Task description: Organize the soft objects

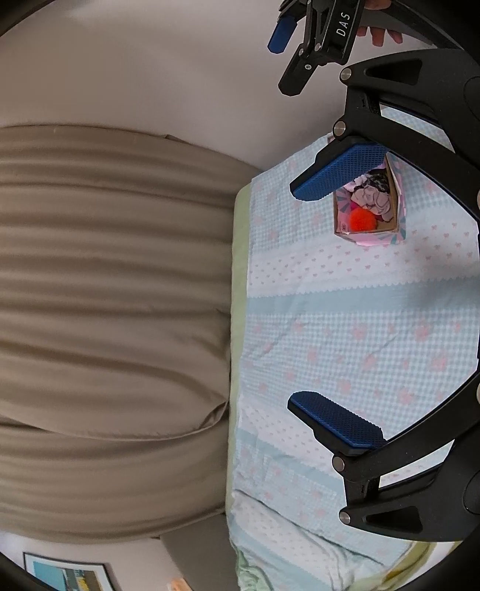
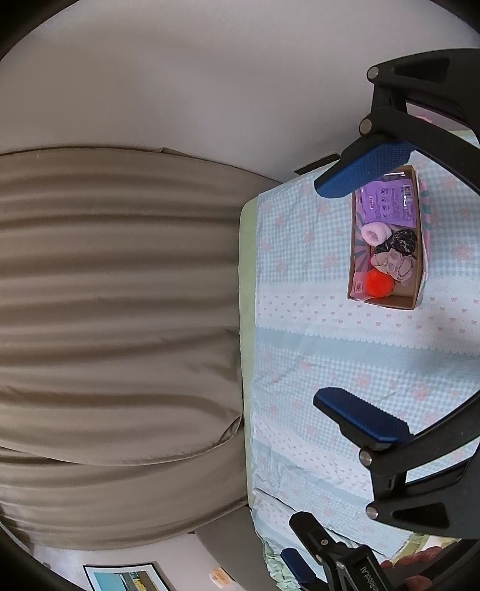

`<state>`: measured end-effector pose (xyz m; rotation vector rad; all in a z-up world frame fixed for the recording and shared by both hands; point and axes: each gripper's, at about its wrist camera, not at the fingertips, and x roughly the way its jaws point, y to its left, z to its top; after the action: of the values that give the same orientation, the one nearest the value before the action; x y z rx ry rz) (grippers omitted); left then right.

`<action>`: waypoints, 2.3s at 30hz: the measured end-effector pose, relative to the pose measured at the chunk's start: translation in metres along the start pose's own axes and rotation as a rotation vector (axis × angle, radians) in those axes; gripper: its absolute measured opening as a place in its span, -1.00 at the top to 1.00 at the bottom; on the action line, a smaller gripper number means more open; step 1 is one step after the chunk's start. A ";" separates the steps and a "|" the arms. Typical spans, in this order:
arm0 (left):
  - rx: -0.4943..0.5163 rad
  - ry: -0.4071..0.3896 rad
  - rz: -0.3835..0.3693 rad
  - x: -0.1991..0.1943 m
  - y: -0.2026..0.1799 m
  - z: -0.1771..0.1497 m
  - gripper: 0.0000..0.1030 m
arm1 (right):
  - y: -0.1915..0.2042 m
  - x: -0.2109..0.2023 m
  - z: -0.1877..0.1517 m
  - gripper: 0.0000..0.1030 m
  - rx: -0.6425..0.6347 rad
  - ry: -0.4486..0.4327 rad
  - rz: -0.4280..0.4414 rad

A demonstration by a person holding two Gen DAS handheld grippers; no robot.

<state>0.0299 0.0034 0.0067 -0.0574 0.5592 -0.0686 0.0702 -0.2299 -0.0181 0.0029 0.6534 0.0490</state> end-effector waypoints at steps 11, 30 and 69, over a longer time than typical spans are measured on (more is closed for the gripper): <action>0.030 0.005 -0.008 -0.003 -0.005 -0.003 -0.99 | 0.001 -0.008 -0.002 -0.99 0.018 -0.001 -0.028; 0.039 0.003 -0.002 -0.002 -0.004 -0.005 -0.99 | 0.001 -0.006 0.000 -0.99 0.018 -0.003 -0.031; 0.028 -0.027 0.014 0.000 0.003 -0.004 -0.99 | 0.005 0.006 0.009 -0.99 -0.010 -0.027 -0.034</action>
<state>0.0277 0.0063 0.0027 -0.0268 0.5310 -0.0624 0.0796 -0.2243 -0.0144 -0.0167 0.6263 0.0194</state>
